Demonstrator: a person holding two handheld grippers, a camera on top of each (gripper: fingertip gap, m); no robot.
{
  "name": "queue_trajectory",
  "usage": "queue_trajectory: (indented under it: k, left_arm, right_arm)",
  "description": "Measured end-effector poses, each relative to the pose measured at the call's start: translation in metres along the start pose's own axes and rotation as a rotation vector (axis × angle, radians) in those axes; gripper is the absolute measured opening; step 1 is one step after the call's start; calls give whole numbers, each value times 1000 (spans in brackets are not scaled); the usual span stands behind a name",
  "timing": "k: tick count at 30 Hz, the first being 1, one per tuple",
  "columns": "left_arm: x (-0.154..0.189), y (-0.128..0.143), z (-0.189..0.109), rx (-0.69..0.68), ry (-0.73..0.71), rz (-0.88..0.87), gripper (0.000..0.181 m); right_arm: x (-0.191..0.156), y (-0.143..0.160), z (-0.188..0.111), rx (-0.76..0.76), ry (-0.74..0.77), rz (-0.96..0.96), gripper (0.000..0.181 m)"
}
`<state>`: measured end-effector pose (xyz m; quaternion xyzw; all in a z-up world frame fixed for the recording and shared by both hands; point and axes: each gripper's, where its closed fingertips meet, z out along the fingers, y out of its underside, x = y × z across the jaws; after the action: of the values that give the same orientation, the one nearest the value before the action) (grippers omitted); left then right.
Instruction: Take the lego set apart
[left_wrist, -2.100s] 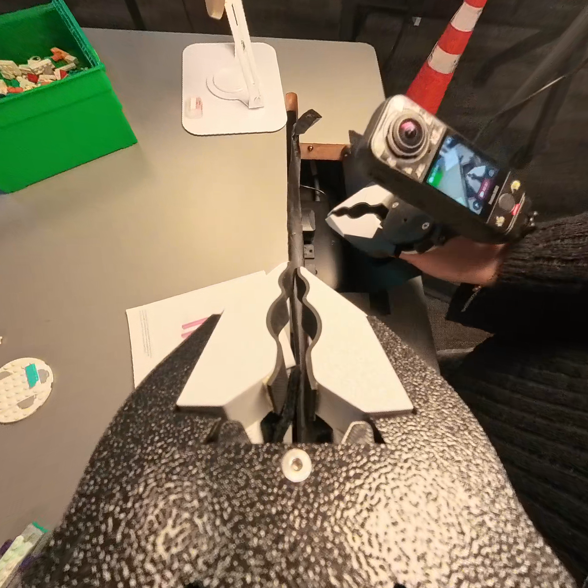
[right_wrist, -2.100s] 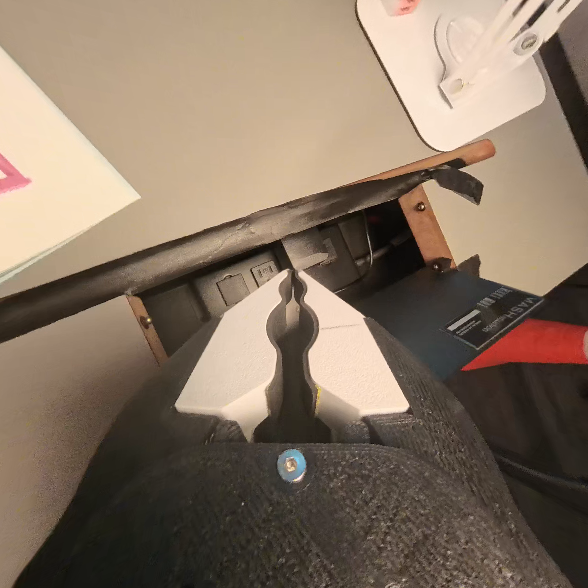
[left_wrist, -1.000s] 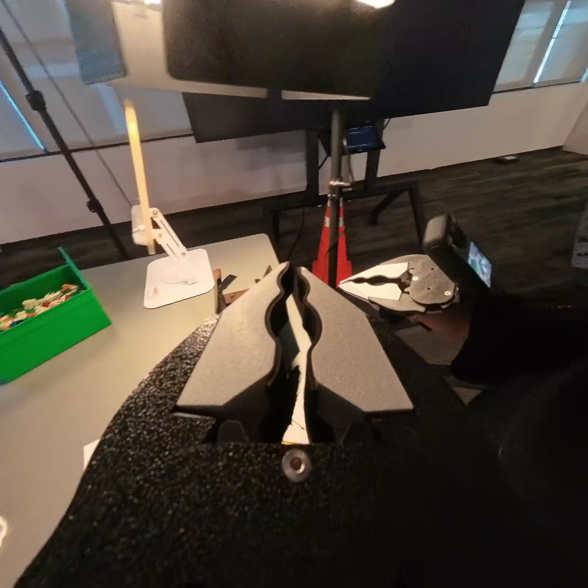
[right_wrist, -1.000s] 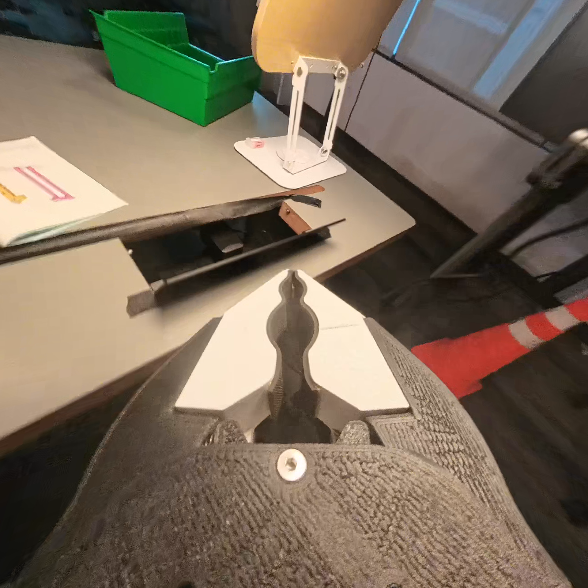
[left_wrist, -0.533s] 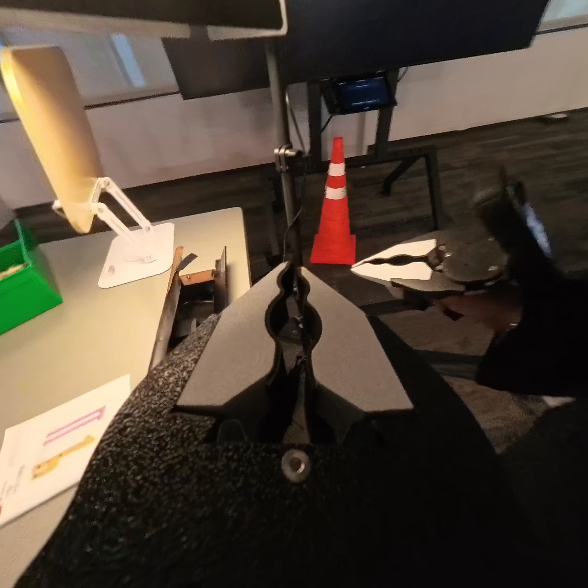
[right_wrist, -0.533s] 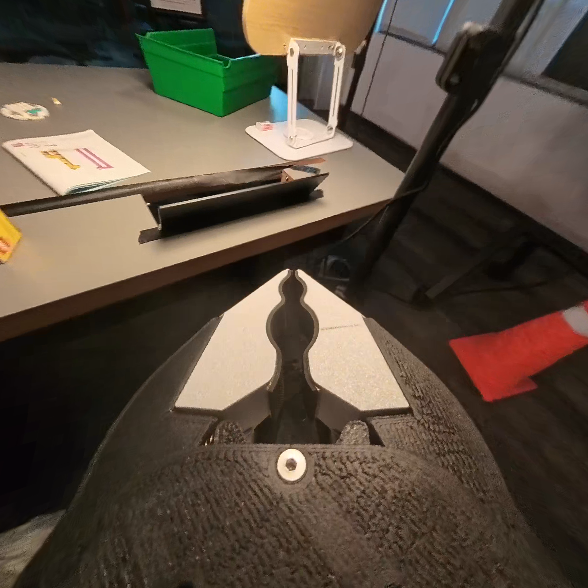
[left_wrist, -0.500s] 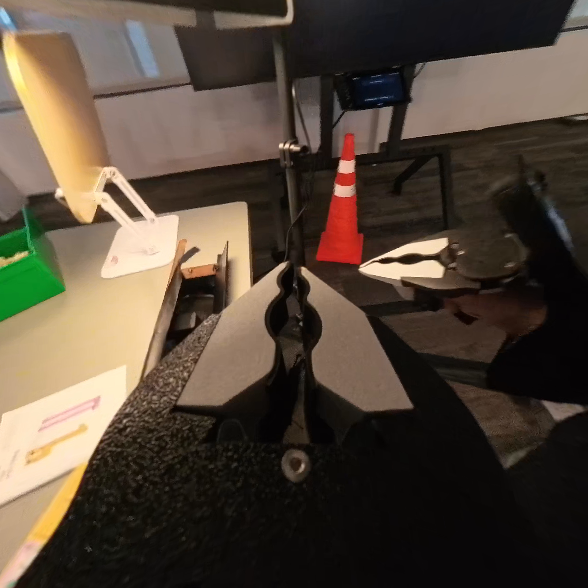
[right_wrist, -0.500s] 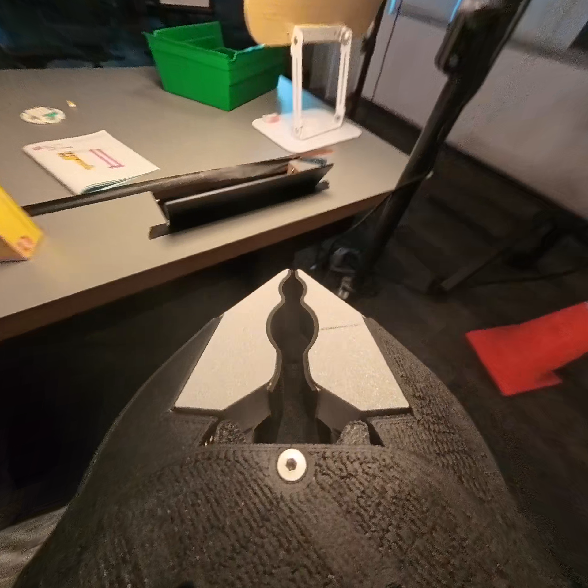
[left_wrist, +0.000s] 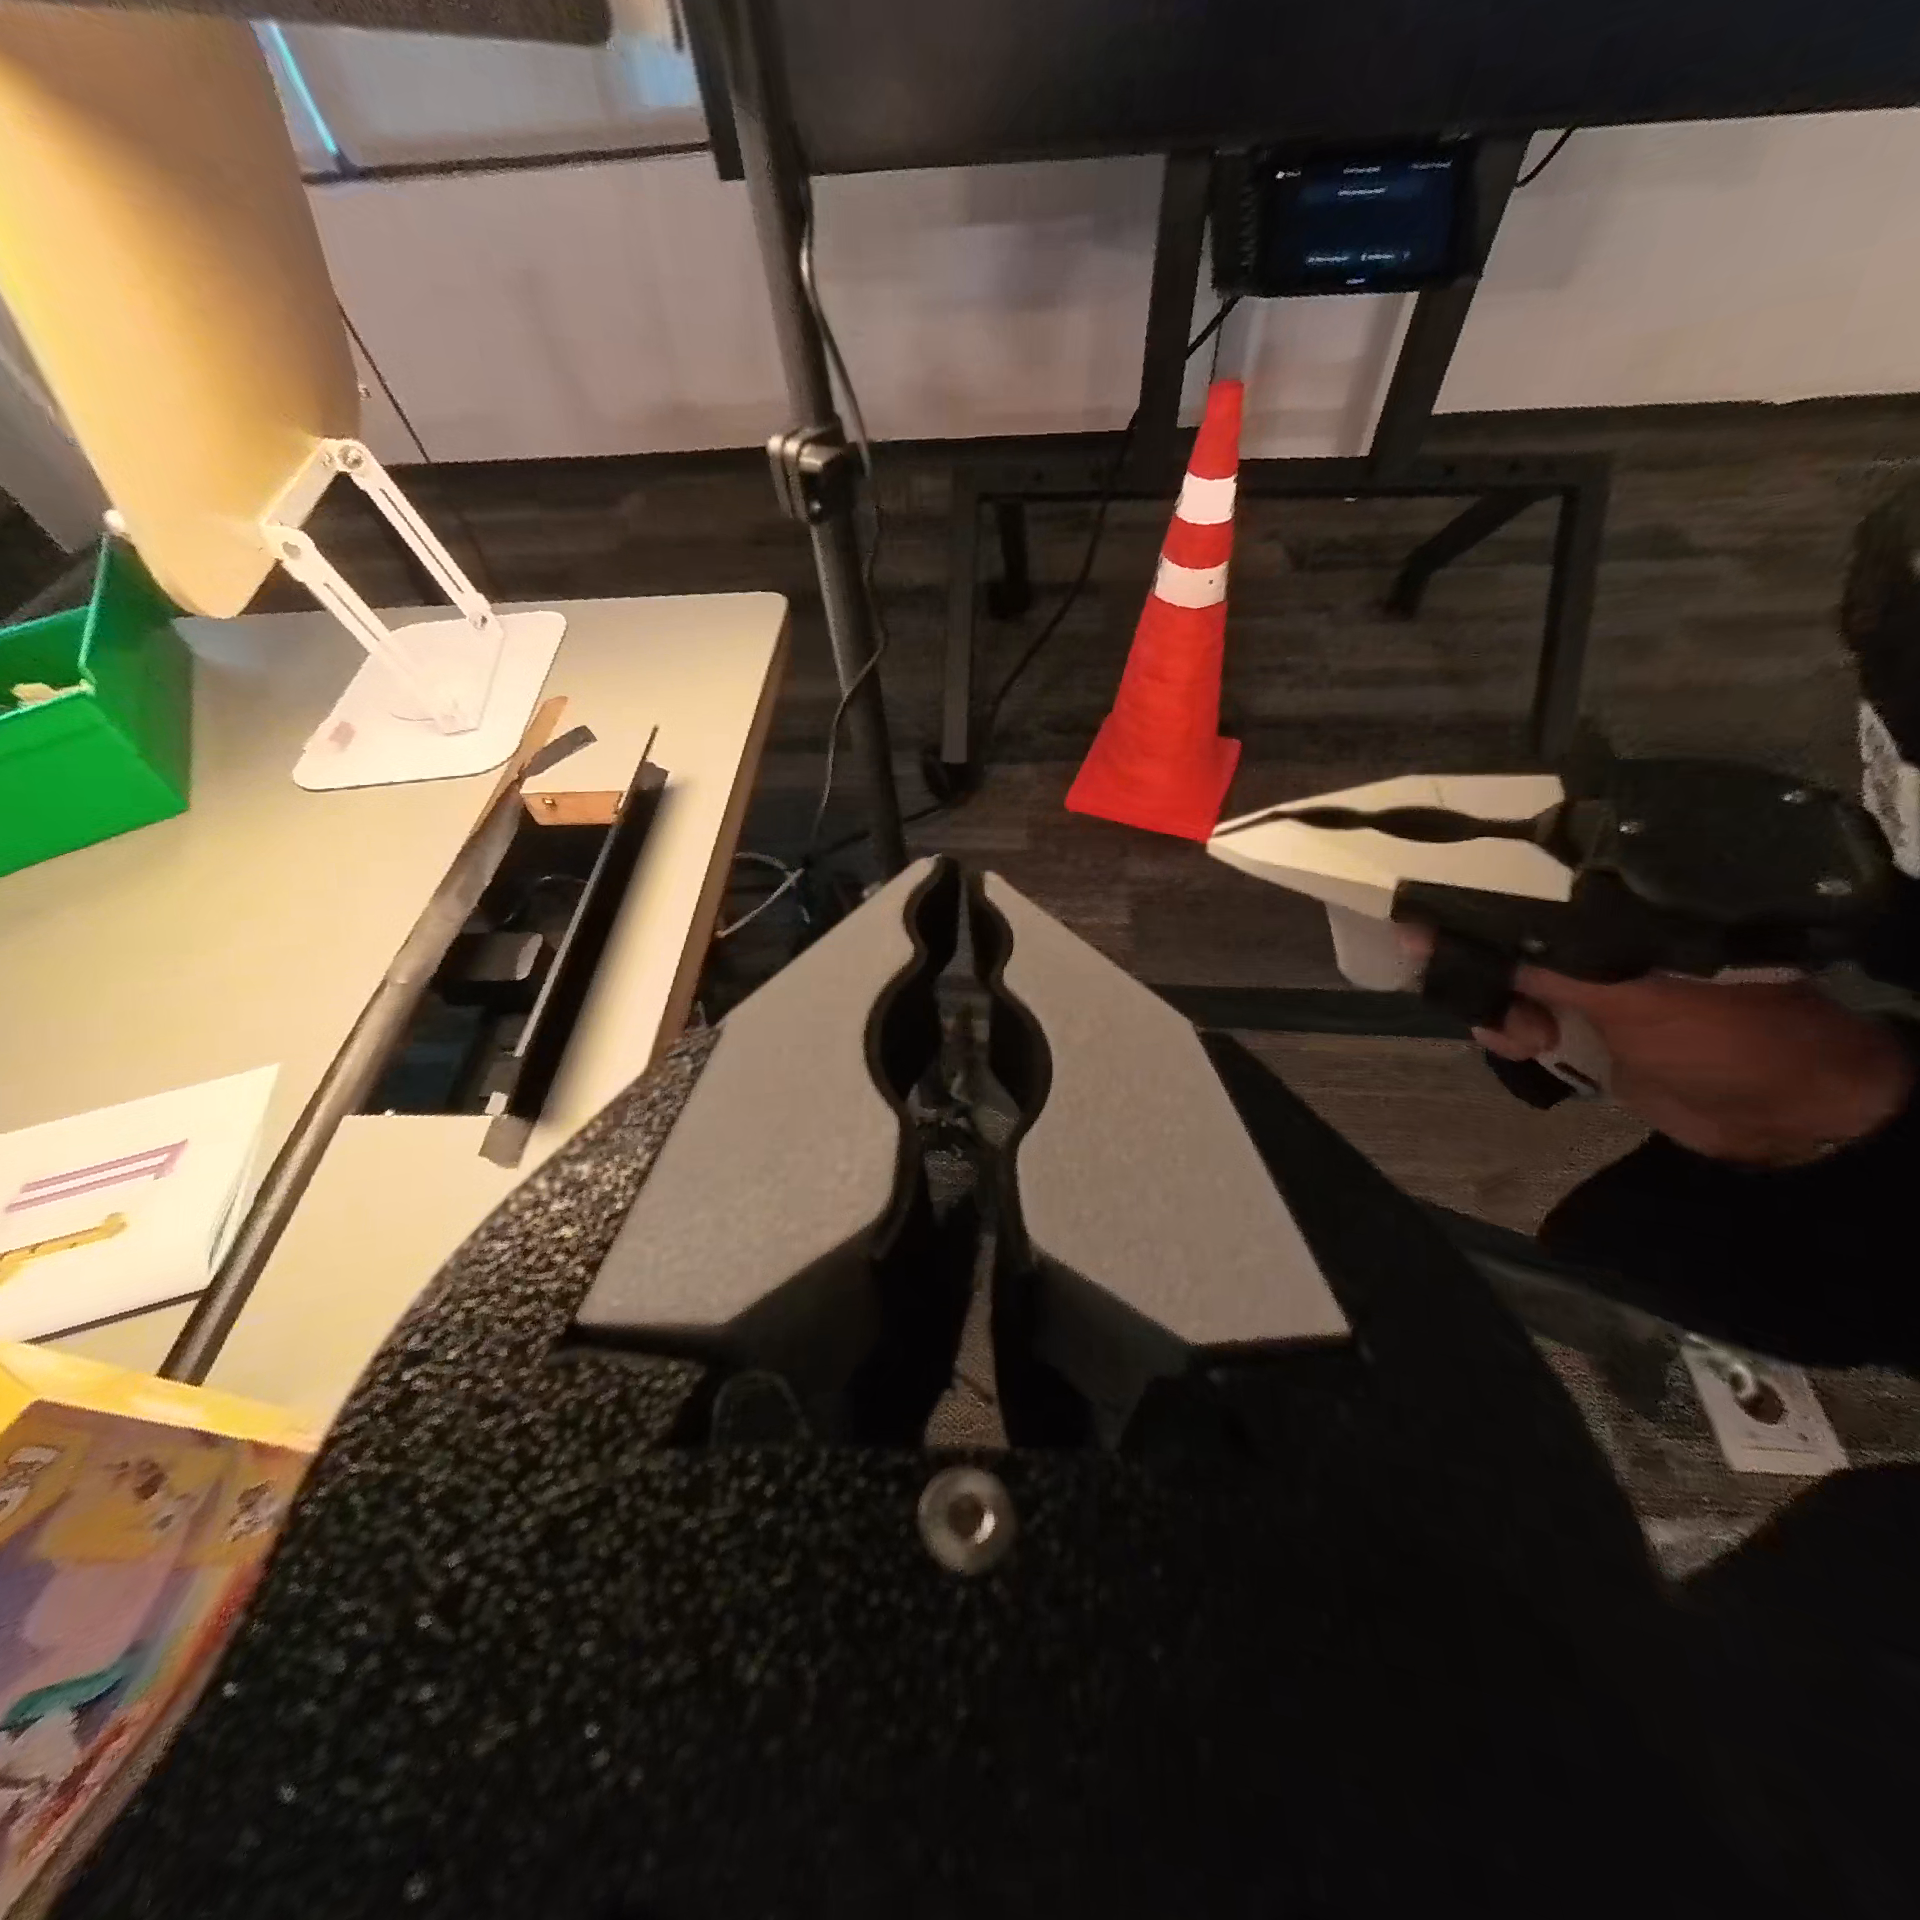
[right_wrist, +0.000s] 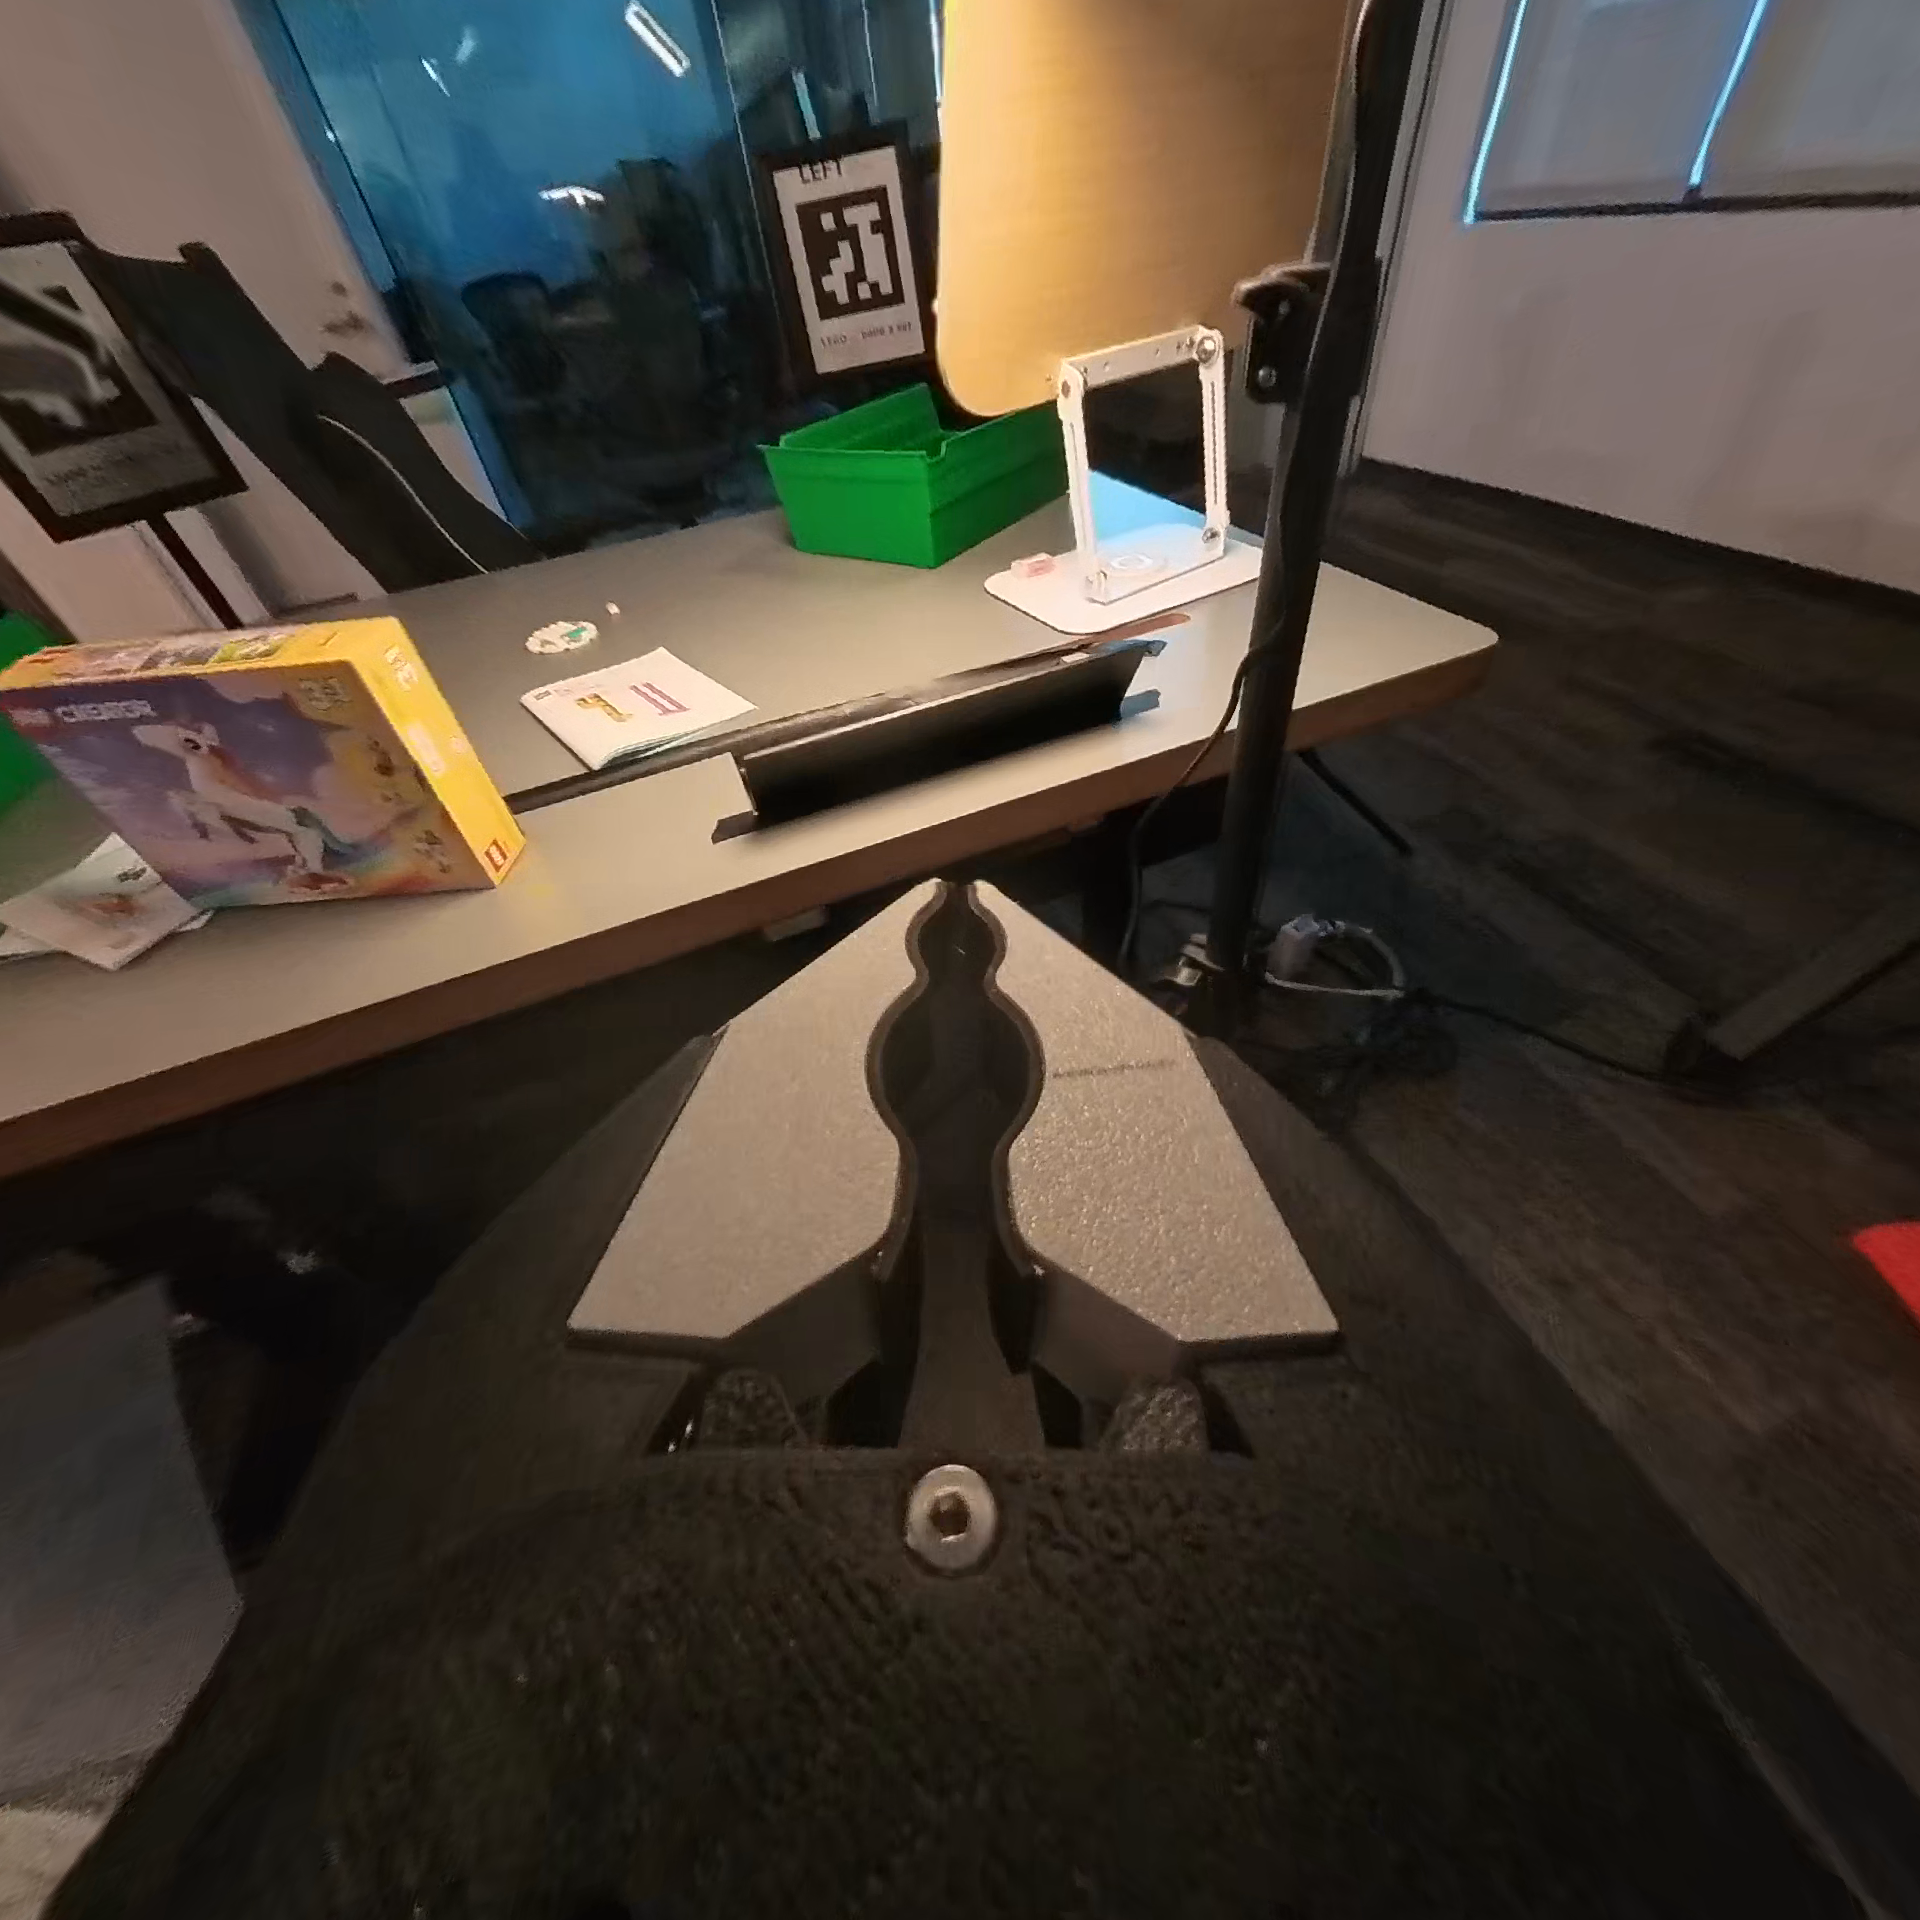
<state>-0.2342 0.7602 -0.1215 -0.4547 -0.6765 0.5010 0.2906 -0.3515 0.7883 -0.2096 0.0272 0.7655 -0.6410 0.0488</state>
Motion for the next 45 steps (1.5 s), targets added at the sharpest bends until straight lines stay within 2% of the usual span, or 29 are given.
queue_trajectory:
  k: [6, 10, 12, 16, 20, 21, 24, 27, 32, 35, 39, 45]
  left_arm:
    - [14, -4, 7, 11, 12, -28, 0]
    - [15, 7, 5, 17, -7, -47, 0]
    - [7, 16, -2, -6, -38, -9, 0]
    - [-30, 24, -21, 0, -131, 29, 0]
    - [-77, 26, -39, 13, -203, 23, 0]
    - [-87, 19, -46, 32, -199, 18, 0]
    - [-121, -21, -72, 178, -168, 40, 0]
    - [-190, -40, -92, 216, -229, 88, 0]
    - [-284, -33, -90, 161, -119, 13, 0]
    - [-326, -18, -84, 137, -117, -7, 0]
    - [-362, -1, -69, 133, -89, -86, 0]
    - [-396, 25, -44, 115, -77, -160, 0]
  right_arm:
    - [-8, 6, -18, -1, -34, -20, 0]
    - [-14, 11, -11, -27, -42, -30, 1]
    - [-21, 15, -2, -51, -39, -37, 0]
    - [-40, 23, 24, -103, -50, -157, 0]
    - [-68, 20, 68, -137, -128, -192, 0]
    - [-76, 17, 81, -141, -155, -177, 0]
    - [-84, 7, 133, -147, -147, -207, 0]
    - [-84, 2, 196, -180, -94, -264, 0]
    - [-63, 1, 297, -275, 34, -451, 0]
    - [-37, 5, 345, -360, 83, -455, 0]
    - [-5, 8, 375, -432, 158, -455, 0]
    - [7, 21, 384, -501, 191, -511, 0]
